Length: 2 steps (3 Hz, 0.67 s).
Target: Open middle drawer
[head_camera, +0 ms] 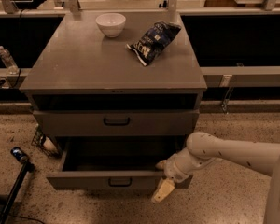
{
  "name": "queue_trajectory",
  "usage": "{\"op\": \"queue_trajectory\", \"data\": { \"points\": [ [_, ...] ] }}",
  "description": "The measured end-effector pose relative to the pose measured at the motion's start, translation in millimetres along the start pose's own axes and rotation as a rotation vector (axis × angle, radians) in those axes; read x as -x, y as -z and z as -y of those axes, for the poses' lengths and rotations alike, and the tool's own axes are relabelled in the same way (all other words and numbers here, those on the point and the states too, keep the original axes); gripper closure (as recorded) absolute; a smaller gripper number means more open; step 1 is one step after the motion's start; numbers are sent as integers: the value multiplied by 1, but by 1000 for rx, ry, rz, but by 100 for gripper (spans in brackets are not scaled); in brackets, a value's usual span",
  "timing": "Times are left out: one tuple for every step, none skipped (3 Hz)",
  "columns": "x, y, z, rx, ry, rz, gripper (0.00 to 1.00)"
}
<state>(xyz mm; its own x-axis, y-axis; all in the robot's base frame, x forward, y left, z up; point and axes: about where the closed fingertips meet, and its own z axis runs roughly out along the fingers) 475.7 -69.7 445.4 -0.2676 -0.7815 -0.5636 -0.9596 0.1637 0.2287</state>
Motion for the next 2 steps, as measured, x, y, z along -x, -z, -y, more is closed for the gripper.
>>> {"op": "queue_trajectory", "data": {
  "points": [
    [-2,5,-10,-11,-45,-6,0],
    [5,20,-3,-52,-35,-11,17]
  ]
}}
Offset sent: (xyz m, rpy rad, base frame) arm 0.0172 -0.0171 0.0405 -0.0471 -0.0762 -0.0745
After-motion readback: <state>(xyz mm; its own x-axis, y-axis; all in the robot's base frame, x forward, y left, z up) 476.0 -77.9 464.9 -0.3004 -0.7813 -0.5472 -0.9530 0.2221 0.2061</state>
